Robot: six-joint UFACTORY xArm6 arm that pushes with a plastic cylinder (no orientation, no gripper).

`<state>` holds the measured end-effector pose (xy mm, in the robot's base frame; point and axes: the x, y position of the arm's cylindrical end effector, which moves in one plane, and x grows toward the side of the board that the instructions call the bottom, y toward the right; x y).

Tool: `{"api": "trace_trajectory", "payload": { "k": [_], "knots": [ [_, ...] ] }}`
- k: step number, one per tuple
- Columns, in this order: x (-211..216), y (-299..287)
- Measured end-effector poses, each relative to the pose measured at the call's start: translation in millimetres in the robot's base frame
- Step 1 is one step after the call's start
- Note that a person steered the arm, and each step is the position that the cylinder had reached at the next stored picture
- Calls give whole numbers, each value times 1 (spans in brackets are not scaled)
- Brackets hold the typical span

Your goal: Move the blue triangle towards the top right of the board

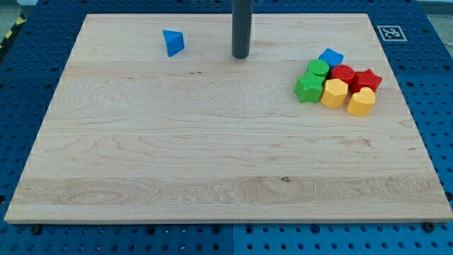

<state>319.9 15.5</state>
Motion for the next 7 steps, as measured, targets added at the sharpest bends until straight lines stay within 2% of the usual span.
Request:
{"api": "trace_trajectory", "payload": {
  "k": [3, 4, 5, 6, 7],
  "knots": [
    [70, -98],
    [48, -157],
    [6, -193],
    [-19, -167],
    [-22, -122]
  ]
}}
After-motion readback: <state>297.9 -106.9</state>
